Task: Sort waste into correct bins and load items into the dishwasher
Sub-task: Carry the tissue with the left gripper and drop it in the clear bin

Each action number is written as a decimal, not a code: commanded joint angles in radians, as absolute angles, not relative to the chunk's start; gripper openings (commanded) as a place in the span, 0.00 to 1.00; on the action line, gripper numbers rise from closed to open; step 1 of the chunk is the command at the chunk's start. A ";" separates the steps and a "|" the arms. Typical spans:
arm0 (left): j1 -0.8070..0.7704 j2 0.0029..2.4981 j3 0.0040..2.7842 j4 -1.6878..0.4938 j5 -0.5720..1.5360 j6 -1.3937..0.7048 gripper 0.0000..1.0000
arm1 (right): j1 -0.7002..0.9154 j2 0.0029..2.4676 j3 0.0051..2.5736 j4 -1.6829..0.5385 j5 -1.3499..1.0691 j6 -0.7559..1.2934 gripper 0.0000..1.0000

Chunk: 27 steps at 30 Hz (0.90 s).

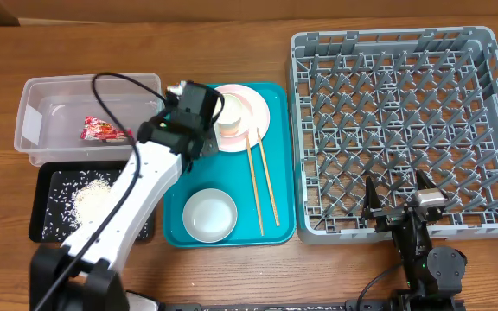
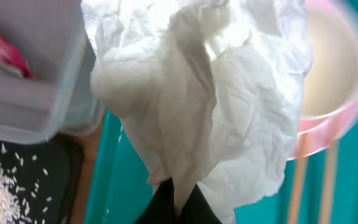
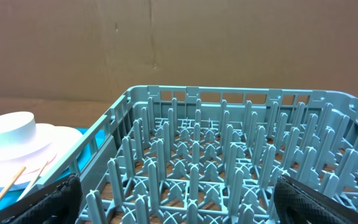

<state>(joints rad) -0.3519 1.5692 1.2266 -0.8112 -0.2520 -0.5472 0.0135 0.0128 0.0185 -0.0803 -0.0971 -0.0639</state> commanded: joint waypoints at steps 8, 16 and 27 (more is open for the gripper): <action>-0.166 1.517 1.282 -0.791 -0.296 -0.590 0.04 | 0.011 0.003 0.008 -0.076 -0.099 -0.068 1.00; 0.056 1.532 1.280 -0.715 -0.261 -0.653 0.04 | 0.011 0.003 0.008 -0.076 -0.099 -0.068 1.00; 0.145 1.729 1.280 -0.619 -0.182 -0.671 0.04 | 0.011 0.003 0.008 -0.076 -0.099 -0.068 1.00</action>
